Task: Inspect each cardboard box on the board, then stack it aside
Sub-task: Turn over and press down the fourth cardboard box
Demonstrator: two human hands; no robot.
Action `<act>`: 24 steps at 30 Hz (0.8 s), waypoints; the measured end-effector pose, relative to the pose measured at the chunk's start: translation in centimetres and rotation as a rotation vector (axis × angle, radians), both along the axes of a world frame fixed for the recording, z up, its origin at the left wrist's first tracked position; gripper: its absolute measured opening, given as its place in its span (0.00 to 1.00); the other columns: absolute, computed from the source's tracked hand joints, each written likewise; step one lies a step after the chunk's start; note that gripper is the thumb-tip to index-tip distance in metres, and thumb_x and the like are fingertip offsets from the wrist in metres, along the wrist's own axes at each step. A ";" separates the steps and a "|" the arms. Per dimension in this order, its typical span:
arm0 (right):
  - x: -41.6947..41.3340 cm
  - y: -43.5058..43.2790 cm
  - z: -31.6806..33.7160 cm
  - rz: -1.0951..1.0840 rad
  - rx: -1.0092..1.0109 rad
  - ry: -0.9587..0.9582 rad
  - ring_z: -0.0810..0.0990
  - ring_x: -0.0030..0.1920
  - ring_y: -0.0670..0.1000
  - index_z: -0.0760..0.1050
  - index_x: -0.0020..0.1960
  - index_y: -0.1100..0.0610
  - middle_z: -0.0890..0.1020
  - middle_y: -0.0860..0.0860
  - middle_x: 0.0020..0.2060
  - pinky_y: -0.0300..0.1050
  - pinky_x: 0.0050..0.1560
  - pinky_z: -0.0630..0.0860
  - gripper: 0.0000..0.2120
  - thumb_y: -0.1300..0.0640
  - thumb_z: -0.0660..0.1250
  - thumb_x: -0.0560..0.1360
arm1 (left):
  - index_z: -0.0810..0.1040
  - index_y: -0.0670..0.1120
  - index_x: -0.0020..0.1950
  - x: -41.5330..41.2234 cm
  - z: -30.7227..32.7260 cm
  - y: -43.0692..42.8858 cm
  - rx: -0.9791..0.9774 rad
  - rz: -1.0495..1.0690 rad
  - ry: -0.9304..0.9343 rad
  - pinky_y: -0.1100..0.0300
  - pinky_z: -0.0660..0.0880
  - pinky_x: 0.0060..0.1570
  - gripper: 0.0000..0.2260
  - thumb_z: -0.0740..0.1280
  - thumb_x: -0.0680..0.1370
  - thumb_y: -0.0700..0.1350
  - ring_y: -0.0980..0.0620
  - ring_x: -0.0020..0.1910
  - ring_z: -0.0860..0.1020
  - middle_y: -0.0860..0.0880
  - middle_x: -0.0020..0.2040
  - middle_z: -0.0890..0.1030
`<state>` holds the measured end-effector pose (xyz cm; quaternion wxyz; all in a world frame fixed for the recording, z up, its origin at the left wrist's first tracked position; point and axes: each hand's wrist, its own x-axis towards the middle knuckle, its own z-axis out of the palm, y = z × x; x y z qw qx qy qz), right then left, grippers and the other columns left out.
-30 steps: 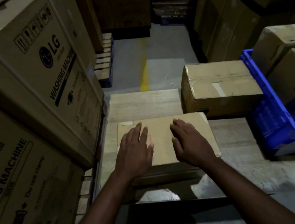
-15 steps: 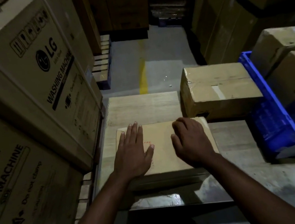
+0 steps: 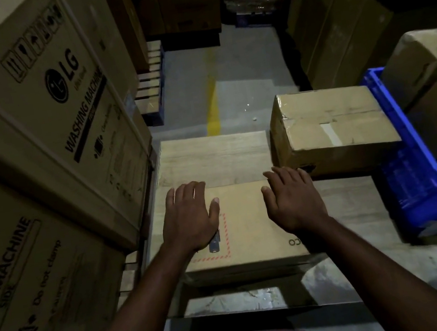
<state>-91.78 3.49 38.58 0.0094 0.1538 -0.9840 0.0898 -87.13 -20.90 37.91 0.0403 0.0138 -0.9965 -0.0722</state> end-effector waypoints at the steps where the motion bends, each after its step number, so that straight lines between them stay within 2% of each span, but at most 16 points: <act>1: -0.1 0.0 0.1 -0.005 -0.005 0.003 0.65 0.74 0.53 0.69 0.73 0.51 0.72 0.52 0.72 0.56 0.76 0.56 0.25 0.42 0.47 0.82 | 0.68 0.48 0.73 0.0 0.2 0.1 0.004 0.015 -0.014 0.41 0.58 0.72 0.28 0.48 0.79 0.61 0.47 0.70 0.67 0.48 0.71 0.72; 4: 0.1 -0.1 0.4 -0.061 -0.078 -0.026 0.64 0.75 0.54 0.70 0.73 0.51 0.70 0.53 0.74 0.56 0.76 0.59 0.25 0.40 0.51 0.82 | 0.65 0.51 0.75 0.2 0.4 0.3 0.065 0.060 -0.071 0.37 0.56 0.72 0.27 0.49 0.79 0.62 0.48 0.74 0.62 0.49 0.75 0.66; 7: 0.8 0.2 0.7 -0.157 -0.235 -0.020 0.63 0.75 0.55 0.70 0.72 0.50 0.68 0.52 0.74 0.57 0.74 0.64 0.23 0.42 0.57 0.80 | 0.66 0.50 0.74 0.9 0.3 0.3 0.158 0.138 -0.012 0.37 0.59 0.72 0.27 0.52 0.79 0.61 0.45 0.76 0.59 0.47 0.77 0.62; 9: 1.3 0.4 1.1 -0.215 -0.351 0.032 0.63 0.74 0.55 0.71 0.69 0.50 0.68 0.53 0.74 0.59 0.73 0.64 0.20 0.46 0.59 0.79 | 0.65 0.46 0.74 1.2 0.4 0.1 0.310 0.225 0.078 0.39 0.65 0.69 0.27 0.56 0.79 0.58 0.43 0.75 0.61 0.45 0.77 0.62; 11: 1.6 1.2 1.5 -0.317 -0.405 0.054 0.63 0.74 0.58 0.71 0.69 0.53 0.67 0.56 0.74 0.59 0.73 0.63 0.20 0.51 0.63 0.79 | 0.59 0.46 0.76 1.3 -0.1 -0.3 0.486 0.335 0.116 0.42 0.70 0.66 0.29 0.60 0.79 0.57 0.42 0.73 0.64 0.44 0.76 0.62; 14: 2.3 2.7 1.0 -0.491 -0.398 -0.091 0.62 0.74 0.62 0.69 0.71 0.56 0.67 0.60 0.74 0.59 0.72 0.62 0.25 0.45 0.63 0.78 | 0.55 0.55 0.75 1.0 -0.2 -1.3 0.781 0.590 0.026 0.43 0.78 0.58 0.35 0.59 0.72 0.66 0.41 0.63 0.77 0.43 0.72 0.69; 15: 2.7 3.1 0.7 -0.536 -0.438 -0.154 0.65 0.72 0.62 0.69 0.71 0.56 0.69 0.60 0.72 0.60 0.70 0.66 0.27 0.41 0.61 0.78 | 0.58 0.55 0.74 1.0 -0.2 -1.5 0.879 0.677 -0.021 0.43 0.80 0.53 0.37 0.57 0.68 0.70 0.42 0.56 0.80 0.43 0.67 0.74; 17: 3.4 3.5 1.0 -0.615 -0.634 -0.270 0.75 0.60 0.58 0.72 0.68 0.55 0.77 0.57 0.62 0.55 0.56 0.77 0.27 0.37 0.57 0.78 | 0.70 0.46 0.67 1.3 0.1 -1.9 1.072 0.788 -0.164 0.46 0.82 0.45 0.37 0.54 0.70 0.72 0.42 0.45 0.84 0.42 0.54 0.83; 18: 3.6 3.6 1.3 -0.639 -0.744 -0.336 0.78 0.53 0.55 0.74 0.66 0.56 0.79 0.55 0.57 0.50 0.48 0.76 0.25 0.39 0.56 0.80 | 0.77 0.44 0.60 1.6 0.5 -1.9 1.146 0.799 -0.250 0.50 0.82 0.42 0.34 0.53 0.74 0.71 0.42 0.41 0.84 0.42 0.47 0.84; 19: 3.8 3.6 1.8 -0.657 -0.809 -0.390 0.78 0.48 0.53 0.75 0.64 0.57 0.79 0.55 0.54 0.46 0.44 0.73 0.23 0.41 0.55 0.82 | 0.80 0.43 0.53 2.0 0.9 -1.9 1.210 0.785 -0.315 0.53 0.79 0.39 0.32 0.51 0.78 0.69 0.42 0.40 0.83 0.41 0.44 0.85; 21: 3.9 4.0 2.2 -0.631 -0.777 -0.407 0.76 0.47 0.54 0.76 0.63 0.59 0.80 0.58 0.55 0.46 0.46 0.71 0.24 0.42 0.53 0.84 | 0.82 0.43 0.50 2.4 0.9 -1.9 1.254 0.755 -0.341 0.54 0.77 0.38 0.32 0.49 0.81 0.67 0.41 0.40 0.84 0.41 0.42 0.85; 24: 4.6 4.3 2.1 -0.610 -0.756 -0.367 0.79 0.51 0.56 0.77 0.62 0.57 0.82 0.58 0.56 0.51 0.53 0.76 0.26 0.39 0.52 0.83 | 0.82 0.43 0.50 3.0 1.1 -1.6 1.249 0.730 -0.306 0.54 0.78 0.37 0.33 0.49 0.81 0.67 0.41 0.39 0.85 0.40 0.42 0.85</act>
